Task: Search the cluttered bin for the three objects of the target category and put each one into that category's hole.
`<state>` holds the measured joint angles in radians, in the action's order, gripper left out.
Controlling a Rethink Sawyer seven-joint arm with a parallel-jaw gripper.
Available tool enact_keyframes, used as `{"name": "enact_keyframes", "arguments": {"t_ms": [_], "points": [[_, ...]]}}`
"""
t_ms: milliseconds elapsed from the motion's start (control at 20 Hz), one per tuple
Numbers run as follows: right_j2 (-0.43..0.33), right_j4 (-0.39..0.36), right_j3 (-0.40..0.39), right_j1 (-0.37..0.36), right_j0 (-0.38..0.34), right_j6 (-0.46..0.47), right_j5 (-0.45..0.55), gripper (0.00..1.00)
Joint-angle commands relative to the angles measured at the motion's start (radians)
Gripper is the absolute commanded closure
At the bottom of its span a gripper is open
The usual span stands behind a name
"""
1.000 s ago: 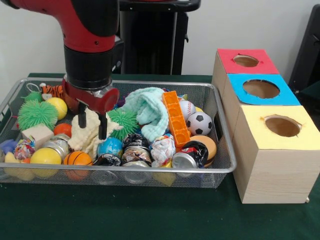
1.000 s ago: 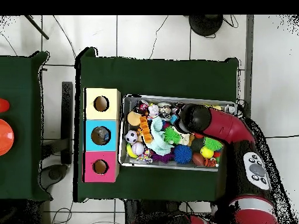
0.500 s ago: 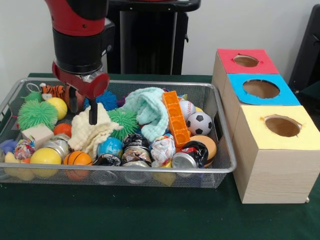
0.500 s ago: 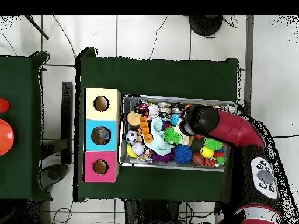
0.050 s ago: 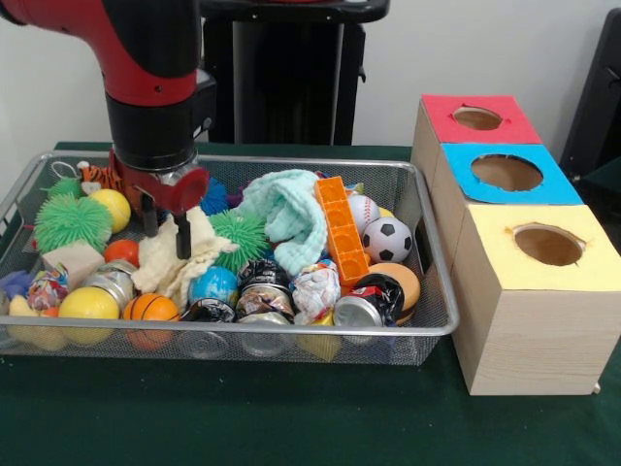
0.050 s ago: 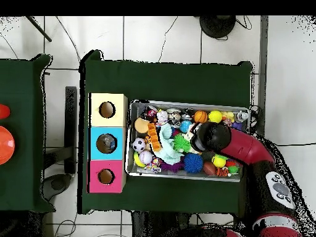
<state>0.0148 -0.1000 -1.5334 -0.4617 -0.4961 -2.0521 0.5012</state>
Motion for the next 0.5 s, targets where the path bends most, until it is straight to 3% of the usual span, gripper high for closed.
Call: {"name": "enact_keyframes", "arguments": {"t_ms": [50,500], "points": [[-0.111,-0.007,-0.133,0.102,-0.013,-0.096,-0.160,0.00],[-0.129,0.027,-0.163,0.129,0.009,-0.120,-0.204,0.00]]}}
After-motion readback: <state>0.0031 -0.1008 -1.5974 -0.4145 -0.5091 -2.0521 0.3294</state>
